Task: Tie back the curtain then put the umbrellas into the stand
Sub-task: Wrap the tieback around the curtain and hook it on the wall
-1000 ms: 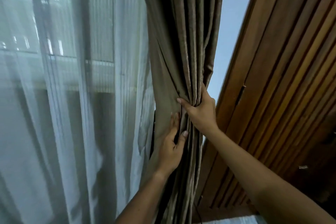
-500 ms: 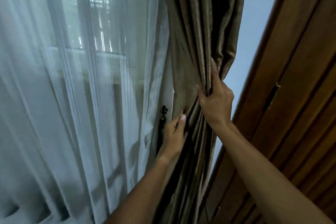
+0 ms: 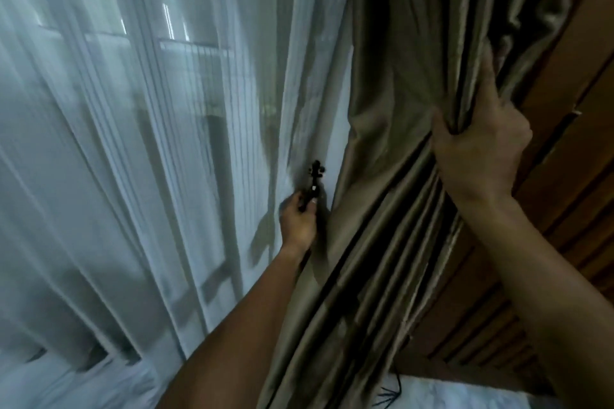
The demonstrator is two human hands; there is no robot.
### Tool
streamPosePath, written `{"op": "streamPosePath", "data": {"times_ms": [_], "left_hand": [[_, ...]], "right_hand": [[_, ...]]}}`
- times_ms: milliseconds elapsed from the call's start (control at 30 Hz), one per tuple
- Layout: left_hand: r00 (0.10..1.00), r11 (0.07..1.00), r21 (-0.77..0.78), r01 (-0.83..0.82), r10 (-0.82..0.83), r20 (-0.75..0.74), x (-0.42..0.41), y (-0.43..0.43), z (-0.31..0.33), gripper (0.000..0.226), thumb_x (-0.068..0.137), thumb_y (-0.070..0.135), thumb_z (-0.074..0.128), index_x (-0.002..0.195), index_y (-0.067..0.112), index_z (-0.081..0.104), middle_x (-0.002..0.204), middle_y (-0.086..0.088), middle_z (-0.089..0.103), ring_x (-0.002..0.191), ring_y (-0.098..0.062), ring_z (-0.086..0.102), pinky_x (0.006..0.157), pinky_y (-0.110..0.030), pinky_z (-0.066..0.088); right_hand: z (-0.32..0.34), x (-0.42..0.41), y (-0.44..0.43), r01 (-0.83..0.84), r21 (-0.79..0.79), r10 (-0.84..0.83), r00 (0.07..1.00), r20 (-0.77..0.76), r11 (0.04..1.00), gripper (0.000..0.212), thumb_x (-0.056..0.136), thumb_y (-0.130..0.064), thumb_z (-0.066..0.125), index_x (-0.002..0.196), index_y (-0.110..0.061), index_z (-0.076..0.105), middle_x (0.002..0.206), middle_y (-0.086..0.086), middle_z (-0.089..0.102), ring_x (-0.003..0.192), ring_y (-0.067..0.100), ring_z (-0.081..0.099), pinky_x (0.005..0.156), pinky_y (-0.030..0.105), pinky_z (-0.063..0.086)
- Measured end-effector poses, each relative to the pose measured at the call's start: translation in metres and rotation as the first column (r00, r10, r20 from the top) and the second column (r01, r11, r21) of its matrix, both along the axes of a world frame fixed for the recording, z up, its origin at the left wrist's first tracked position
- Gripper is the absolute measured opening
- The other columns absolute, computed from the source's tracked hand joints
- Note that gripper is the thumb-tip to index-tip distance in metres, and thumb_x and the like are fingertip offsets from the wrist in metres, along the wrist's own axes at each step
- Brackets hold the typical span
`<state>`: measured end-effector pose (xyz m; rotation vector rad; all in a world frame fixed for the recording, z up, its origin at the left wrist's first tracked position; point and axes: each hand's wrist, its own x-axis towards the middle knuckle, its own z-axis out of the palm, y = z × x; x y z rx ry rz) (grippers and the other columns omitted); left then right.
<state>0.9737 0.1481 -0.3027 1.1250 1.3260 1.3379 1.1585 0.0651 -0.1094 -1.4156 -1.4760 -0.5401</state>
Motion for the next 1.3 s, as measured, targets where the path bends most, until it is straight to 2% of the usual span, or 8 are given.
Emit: {"op": "streamPosePath", "data": {"times_ms": [133,300,400,533,700,867,1133,1300], "left_hand": [[0.994,0.999,-0.039,-0.034,0.030,-0.101,0.000,0.005,-0.012,0.033,0.101,0.006,0.051,0.134,0.004,0.055,0.114,0.002,0.063,0.107,-0.015,0.056,0.095,-0.027,0.046],[0.987,0.990,-0.106,-0.096,0.081,-0.141,0.008,0.010,-0.025,0.032,0.097,0.012,0.058,0.126,0.003,0.051,0.128,-0.017,0.061,0.119,-0.031,0.059,0.107,-0.042,0.046],[0.983,0.975,-0.175,-0.139,0.114,-0.143,0.009,0.016,-0.020,0.036,0.094,0.011,0.062,0.125,-0.004,0.051,0.129,-0.023,0.059,0.120,-0.035,0.058,0.107,-0.041,0.045],[0.976,0.951,-0.289,-0.111,0.050,-0.211,0.009,0.022,-0.020,0.033,0.097,0.021,0.063,0.118,-0.004,0.064,0.123,-0.021,0.067,0.115,-0.034,0.063,0.088,-0.029,0.044],[0.952,0.932,-0.264,-0.249,0.185,-0.245,0.012,0.028,-0.015,0.058,0.079,0.033,0.082,0.120,-0.003,0.063,0.125,-0.023,0.066,0.117,-0.038,0.063,0.099,-0.039,0.051],[0.934,0.926,-0.229,-0.299,0.235,-0.268,0.014,0.031,-0.009,0.067,0.069,0.046,0.081,0.113,-0.002,0.063,0.116,-0.023,0.068,0.109,-0.038,0.066,0.094,-0.043,0.055],[0.946,0.937,-0.282,-0.206,0.117,-0.301,0.012,0.029,-0.004,0.042,0.089,0.031,0.072,0.103,-0.008,0.070,0.111,-0.025,0.069,0.106,-0.040,0.066,0.082,-0.034,0.049],[0.920,0.949,-0.229,-0.217,0.121,-0.373,-0.001,0.022,-0.010,0.034,0.090,0.029,0.066,0.105,-0.002,0.066,0.110,-0.024,0.069,0.103,-0.040,0.066,0.090,-0.042,0.054]], "right_hand": [[0.003,-0.005,-0.003,0.036,0.013,-0.036,0.999,-0.024,0.999,0.072,0.099,-0.033,0.058,0.160,-0.020,0.022,0.115,0.024,0.067,0.101,0.038,0.065,0.091,0.040,0.047],[-0.004,-0.022,-0.001,0.029,0.030,-0.029,0.999,-0.014,0.999,0.071,0.096,-0.028,0.059,0.158,-0.016,0.028,0.113,0.024,0.068,0.099,0.040,0.067,0.088,0.044,0.052],[-0.004,-0.025,-0.002,0.041,0.007,-0.041,0.999,-0.017,0.999,0.072,0.095,-0.026,0.059,0.159,-0.018,0.027,0.115,0.025,0.067,0.101,0.043,0.066,0.089,0.046,0.052],[-0.005,-0.026,-0.004,0.055,0.014,-0.055,0.999,-0.003,0.998,0.072,0.095,-0.023,0.060,0.158,-0.018,0.027,0.112,0.026,0.067,0.096,0.045,0.066,0.083,0.049,0.053],[-0.006,-0.030,-0.005,0.036,0.050,-0.036,0.999,0.007,0.998,0.072,0.092,-0.021,0.064,0.157,-0.018,0.032,0.110,0.024,0.068,0.090,0.044,0.067,0.077,0.050,0.057],[-0.007,-0.031,-0.008,0.023,0.080,-0.024,1.000,0.005,0.996,0.071,0.091,-0.018,0.066,0.155,-0.015,0.036,0.109,0.024,0.069,0.087,0.044,0.068,0.074,0.049,0.058],[-0.006,-0.033,-0.010,0.010,0.061,-0.009,1.000,-0.010,0.998,0.072,0.093,-0.019,0.065,0.157,-0.019,0.032,0.107,0.020,0.069,0.083,0.040,0.068,0.077,0.046,0.056],[-0.007,-0.034,-0.011,0.016,0.067,-0.016,1.000,0.000,0.998,0.071,0.093,-0.019,0.066,0.156,-0.019,0.034,0.105,0.022,0.069,0.081,0.042,0.068,0.074,0.047,0.057]]}}
